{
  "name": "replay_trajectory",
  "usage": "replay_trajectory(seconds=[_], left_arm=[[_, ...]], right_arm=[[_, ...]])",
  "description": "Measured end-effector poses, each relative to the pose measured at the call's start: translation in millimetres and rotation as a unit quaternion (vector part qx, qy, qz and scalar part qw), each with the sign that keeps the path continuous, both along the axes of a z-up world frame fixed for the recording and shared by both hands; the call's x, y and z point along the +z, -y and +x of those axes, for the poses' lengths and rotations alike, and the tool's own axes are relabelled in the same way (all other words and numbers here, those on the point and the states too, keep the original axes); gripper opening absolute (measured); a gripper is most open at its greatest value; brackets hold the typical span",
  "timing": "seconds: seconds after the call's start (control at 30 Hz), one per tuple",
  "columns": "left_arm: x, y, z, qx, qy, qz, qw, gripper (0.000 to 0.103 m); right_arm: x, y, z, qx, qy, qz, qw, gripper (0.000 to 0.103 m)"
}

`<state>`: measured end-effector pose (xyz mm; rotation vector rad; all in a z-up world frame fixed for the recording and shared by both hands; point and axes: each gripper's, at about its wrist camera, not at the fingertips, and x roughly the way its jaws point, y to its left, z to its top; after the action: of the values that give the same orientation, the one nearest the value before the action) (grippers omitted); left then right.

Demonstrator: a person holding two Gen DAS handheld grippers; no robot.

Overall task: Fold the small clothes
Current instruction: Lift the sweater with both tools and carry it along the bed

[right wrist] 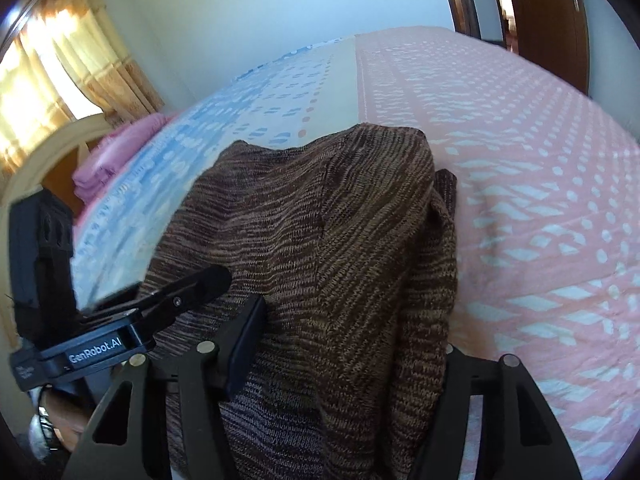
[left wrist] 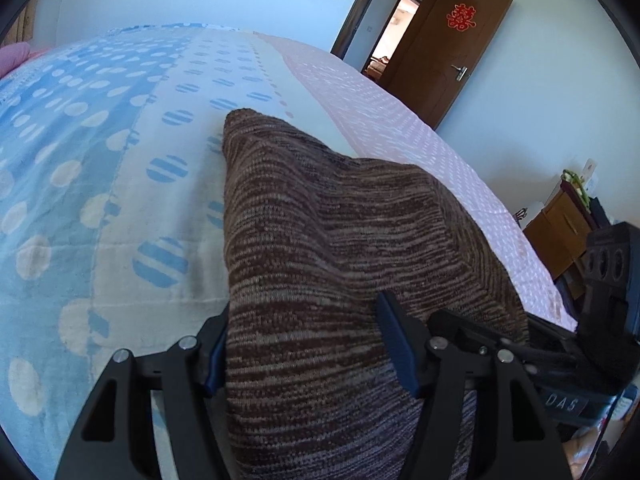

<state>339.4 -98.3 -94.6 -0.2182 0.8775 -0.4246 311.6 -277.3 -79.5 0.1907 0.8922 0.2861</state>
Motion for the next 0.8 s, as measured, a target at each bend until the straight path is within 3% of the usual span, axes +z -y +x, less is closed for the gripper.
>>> replay_trajectory(seconds=[0.17,0.5,0.8], left_arm=[[0,-7,0,0.017,0.002,-0.013,0.9998,0.04],[4,-3,-2,0.022,0.02,0.009,0.9995,0.032],[18,-6,-15,0.005,0.009,0.03,0.9995,0.03]], right_arm=[[0,4,0,-0.01,0.005,0.004,1.0,0.043],[9,-30,-9,-0.024,0.045,-0.094,0.994,0.032],[18,-12,-24,-0.059,0.015,0.001,0.998,0.029]])
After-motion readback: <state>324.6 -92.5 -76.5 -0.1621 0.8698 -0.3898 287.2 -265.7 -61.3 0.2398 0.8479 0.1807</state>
